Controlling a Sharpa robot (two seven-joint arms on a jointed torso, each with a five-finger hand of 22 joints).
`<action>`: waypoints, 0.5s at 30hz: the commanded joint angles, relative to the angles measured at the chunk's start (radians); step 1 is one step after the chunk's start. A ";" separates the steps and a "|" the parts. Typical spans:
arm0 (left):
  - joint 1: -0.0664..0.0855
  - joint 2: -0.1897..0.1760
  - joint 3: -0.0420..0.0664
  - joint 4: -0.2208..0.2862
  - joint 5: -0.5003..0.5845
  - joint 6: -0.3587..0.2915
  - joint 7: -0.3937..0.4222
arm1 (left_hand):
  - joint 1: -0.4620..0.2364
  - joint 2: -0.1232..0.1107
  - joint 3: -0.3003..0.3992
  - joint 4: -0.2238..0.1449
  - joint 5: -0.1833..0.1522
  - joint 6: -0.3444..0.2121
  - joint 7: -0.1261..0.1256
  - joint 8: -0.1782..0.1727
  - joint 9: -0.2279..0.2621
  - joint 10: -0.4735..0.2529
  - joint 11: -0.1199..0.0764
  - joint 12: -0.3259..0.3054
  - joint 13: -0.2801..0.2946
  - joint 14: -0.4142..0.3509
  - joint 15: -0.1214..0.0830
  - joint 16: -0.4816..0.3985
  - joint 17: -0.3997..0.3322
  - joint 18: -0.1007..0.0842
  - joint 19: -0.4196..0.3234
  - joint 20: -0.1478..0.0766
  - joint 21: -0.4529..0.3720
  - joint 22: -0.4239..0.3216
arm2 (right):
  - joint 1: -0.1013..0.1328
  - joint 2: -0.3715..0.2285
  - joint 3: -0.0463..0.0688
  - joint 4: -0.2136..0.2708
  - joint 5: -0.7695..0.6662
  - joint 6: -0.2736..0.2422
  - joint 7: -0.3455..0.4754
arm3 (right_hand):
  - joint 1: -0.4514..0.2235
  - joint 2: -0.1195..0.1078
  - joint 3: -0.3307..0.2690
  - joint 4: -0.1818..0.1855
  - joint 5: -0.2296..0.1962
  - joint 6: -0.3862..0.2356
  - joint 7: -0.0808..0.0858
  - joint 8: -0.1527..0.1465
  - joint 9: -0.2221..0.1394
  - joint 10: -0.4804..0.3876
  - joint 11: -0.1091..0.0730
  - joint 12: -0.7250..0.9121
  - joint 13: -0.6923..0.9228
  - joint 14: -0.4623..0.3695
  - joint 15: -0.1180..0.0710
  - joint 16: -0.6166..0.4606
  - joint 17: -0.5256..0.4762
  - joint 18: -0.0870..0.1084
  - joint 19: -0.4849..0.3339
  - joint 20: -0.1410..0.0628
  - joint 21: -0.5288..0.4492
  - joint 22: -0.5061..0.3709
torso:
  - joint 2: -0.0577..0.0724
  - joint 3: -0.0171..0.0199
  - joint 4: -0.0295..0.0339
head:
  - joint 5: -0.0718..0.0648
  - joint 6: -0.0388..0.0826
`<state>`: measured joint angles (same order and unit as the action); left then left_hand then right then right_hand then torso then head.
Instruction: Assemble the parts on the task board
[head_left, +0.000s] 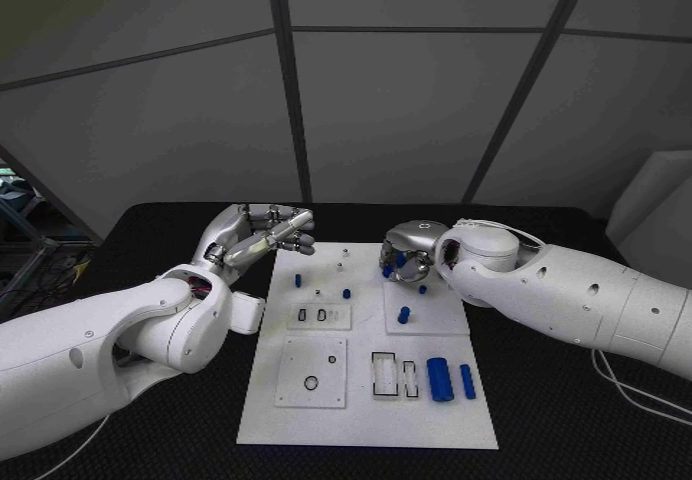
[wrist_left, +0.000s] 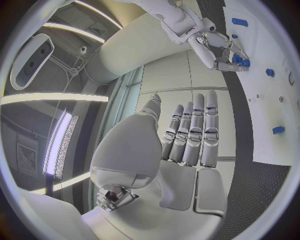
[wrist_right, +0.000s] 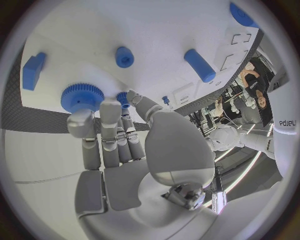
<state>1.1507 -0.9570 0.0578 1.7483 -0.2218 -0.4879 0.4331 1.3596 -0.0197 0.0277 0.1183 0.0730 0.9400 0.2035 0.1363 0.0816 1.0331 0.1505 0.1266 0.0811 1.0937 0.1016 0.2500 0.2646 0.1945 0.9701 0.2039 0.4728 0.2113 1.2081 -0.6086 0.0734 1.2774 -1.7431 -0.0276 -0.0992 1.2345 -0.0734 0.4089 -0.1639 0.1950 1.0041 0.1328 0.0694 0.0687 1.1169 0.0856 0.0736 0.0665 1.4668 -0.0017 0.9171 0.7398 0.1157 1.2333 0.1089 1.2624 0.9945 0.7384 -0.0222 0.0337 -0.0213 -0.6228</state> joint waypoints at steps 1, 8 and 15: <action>0.001 -0.002 0.001 -0.001 0.000 0.005 0.014 | 0.003 0.003 -0.002 -0.004 -0.001 0.007 0.001 -0.004 -0.001 0.001 0.005 -0.004 -0.001 -0.009 0.002 -0.002 0.002 -0.015 0.001 0.000 0.002 0.001 | 0.002 0.002 -0.001 -0.003 -0.009 0.011 -0.002 | 0.007 0.002 0.009 0.001 0.006 0.011 0.001 0.001 0.002 0.011 0.001 0.004 0.001 0.015 0.001 0.015 0.014 -0.007 0.009 -0.001 0.012 0.011 | 0.000 0.0000 -0.0018 | -0.001 -0.004; 0.001 -0.002 0.001 -0.002 0.001 0.006 0.014 | 0.003 0.003 -0.002 -0.004 -0.001 0.007 0.001 -0.004 -0.001 0.001 0.005 -0.004 -0.001 -0.009 0.002 -0.002 0.002 -0.015 0.001 0.000 0.002 0.001 | 0.002 0.003 -0.002 -0.003 -0.009 -0.018 0.006 | 0.011 0.022 0.041 0.014 0.000 0.046 0.003 0.012 0.007 0.052 -0.008 0.013 0.003 0.021 -0.005 0.084 0.078 -0.017 0.039 -0.005 0.051 0.070 | 0.001 0.0000 -0.0002 | 0.002 -0.009; 0.001 -0.004 0.001 -0.003 0.001 0.009 0.011 | 0.003 0.003 -0.002 -0.004 -0.001 0.008 0.001 -0.005 -0.001 0.001 0.005 -0.004 -0.001 -0.011 0.002 -0.003 0.003 -0.015 -0.001 0.000 0.002 0.001 | 0.002 -0.001 -0.003 0.006 -0.010 -0.096 0.005 | 0.030 0.056 0.086 0.022 -0.023 0.110 -0.011 0.037 0.022 0.110 -0.024 0.026 0.009 0.021 -0.018 0.132 0.120 -0.023 0.057 -0.015 0.080 0.113 | 0.001 0.0002 -0.0012 | 0.005 -0.012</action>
<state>1.1507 -0.9604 0.0579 1.7449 -0.2201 -0.4876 0.4334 1.3596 -0.0197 0.0277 0.1183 0.0730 0.9399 0.2035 0.1364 0.0816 1.0331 0.1506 0.1266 0.0810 1.0902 0.1051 0.2500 0.2662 0.1945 0.9700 0.2039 0.4728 0.2111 1.2079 -0.6077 0.0705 1.2797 -1.7469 -0.0561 -0.0984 1.2540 -0.0422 0.4871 -0.1419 0.1713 1.1034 0.1243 0.0983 0.0806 1.2159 0.0660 0.0935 0.0708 1.4648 -0.0114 1.0444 0.8554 0.1002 1.2841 0.0938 1.3391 1.1025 0.7392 -0.0223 0.0326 -0.0177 -0.6340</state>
